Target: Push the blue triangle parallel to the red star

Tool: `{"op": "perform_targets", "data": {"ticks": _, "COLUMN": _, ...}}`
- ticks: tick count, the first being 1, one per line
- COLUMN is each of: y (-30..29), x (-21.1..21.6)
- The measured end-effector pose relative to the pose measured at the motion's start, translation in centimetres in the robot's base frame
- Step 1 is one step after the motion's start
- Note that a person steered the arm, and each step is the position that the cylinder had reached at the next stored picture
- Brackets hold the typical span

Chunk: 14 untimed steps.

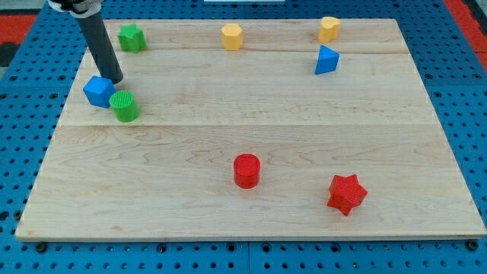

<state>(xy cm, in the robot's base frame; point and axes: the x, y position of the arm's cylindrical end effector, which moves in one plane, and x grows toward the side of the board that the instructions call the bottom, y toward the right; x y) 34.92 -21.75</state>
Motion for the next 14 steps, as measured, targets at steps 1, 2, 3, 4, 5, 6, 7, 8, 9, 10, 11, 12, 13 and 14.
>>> {"op": "perform_targets", "data": {"ticks": 1, "y": -0.4, "x": 0.0}}
{"op": "perform_targets", "data": {"ticks": 2, "y": -0.4, "x": 0.3}}
{"op": "perform_targets", "data": {"ticks": 3, "y": -0.4, "x": 1.7}}
{"op": "perform_targets", "data": {"ticks": 4, "y": 4.4, "x": 1.7}}
{"op": "perform_targets", "data": {"ticks": 5, "y": 15.3, "x": 0.0}}
{"op": "perform_targets", "data": {"ticks": 6, "y": 26.4, "x": -2.2}}
{"op": "perform_targets", "data": {"ticks": 7, "y": 29.4, "x": -6.0}}
{"op": "perform_targets", "data": {"ticks": 8, "y": 32.4, "x": -8.4}}
{"op": "perform_targets", "data": {"ticks": 9, "y": 34.8, "x": -2.9}}
{"op": "perform_targets", "data": {"ticks": 10, "y": 36.4, "x": 3.3}}
{"op": "perform_targets", "data": {"ticks": 11, "y": 35.9, "x": 2.0}}
{"op": "perform_targets", "data": {"ticks": 12, "y": 35.6, "x": -1.9}}
{"op": "perform_targets", "data": {"ticks": 13, "y": 37.1, "x": -3.7}}
{"op": "perform_targets", "data": {"ticks": 14, "y": 38.6, "x": -3.4}}
